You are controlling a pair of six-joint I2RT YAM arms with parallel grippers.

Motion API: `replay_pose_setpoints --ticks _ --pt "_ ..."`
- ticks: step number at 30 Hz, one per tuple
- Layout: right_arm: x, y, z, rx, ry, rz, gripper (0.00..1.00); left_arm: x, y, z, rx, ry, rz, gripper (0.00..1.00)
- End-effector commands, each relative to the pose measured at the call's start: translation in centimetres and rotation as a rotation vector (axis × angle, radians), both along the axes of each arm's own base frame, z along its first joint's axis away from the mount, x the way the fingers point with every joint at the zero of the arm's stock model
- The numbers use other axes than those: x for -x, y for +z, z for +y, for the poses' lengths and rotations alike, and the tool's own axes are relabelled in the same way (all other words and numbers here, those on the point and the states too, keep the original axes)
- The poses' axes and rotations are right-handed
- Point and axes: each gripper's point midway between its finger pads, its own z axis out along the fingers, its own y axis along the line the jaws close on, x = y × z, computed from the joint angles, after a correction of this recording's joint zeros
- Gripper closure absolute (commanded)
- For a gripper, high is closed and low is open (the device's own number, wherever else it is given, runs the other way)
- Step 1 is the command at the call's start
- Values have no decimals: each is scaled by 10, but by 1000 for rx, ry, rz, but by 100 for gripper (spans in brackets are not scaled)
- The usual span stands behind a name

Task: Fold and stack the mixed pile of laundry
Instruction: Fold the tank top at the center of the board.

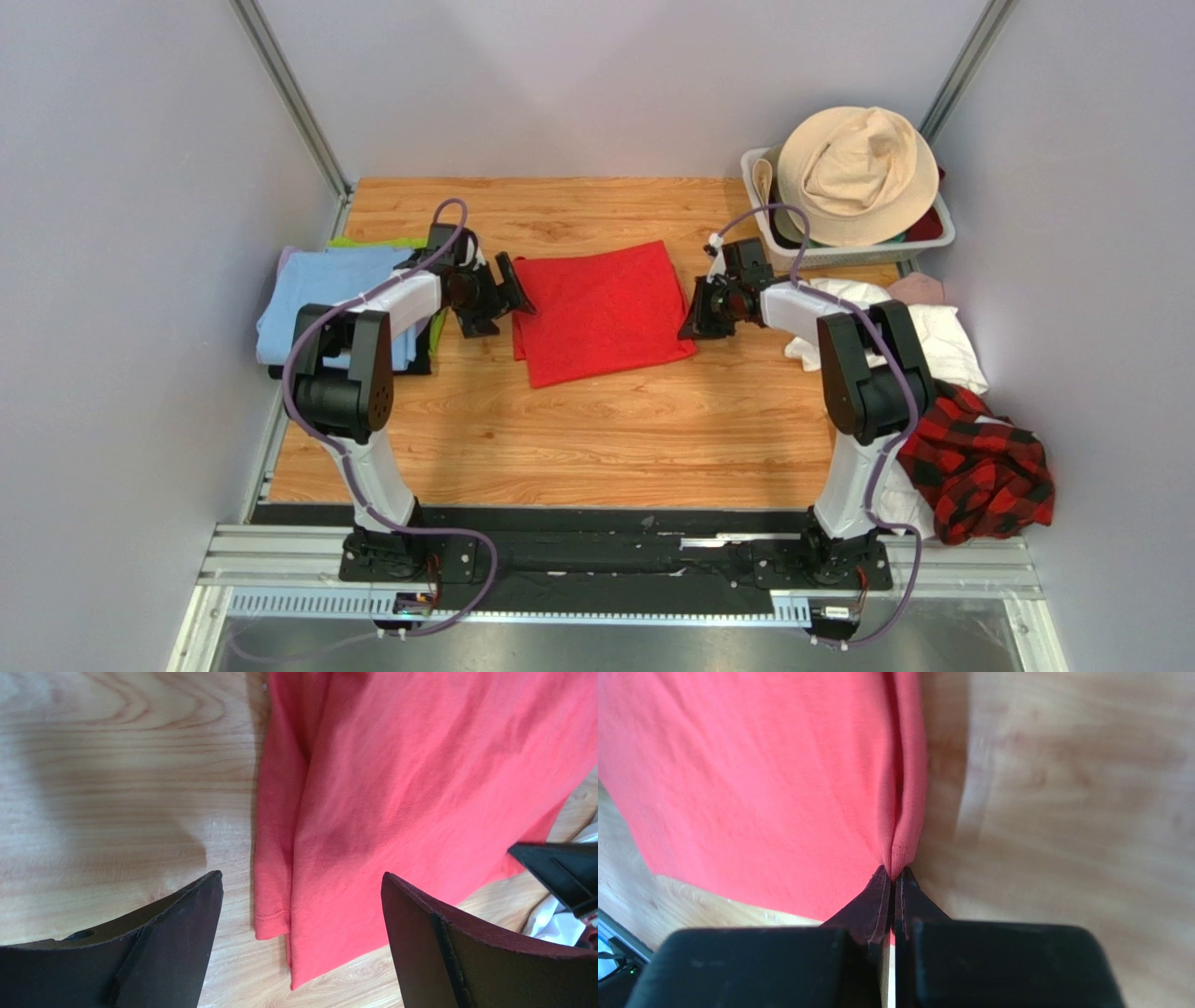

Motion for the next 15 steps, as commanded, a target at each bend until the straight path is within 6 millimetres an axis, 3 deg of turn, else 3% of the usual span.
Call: replay_pose_setpoints --ticks 1,4,5,6,7,9,15 --pt "19 32 12 -28 -25 -82 100 -14 12 -5 10 -74 -70 9" --pt "46 26 15 2 -22 -55 100 -13 10 -6 12 -99 -74 9" --pt "55 26 14 31 -29 -37 88 -15 10 -8 23 -109 -78 9" --pt "58 24 10 54 -45 -21 67 -15 10 -10 28 -118 -77 9" --pt "60 23 7 72 -51 -12 38 -15 7 -12 42 -132 -68 9" --pt "58 23 -10 133 -106 -19 19 -19 6 -16 57 -147 -75 9" --pt "24 49 -24 42 -133 -60 16 -46 15 -12 14 -141 -123 9"
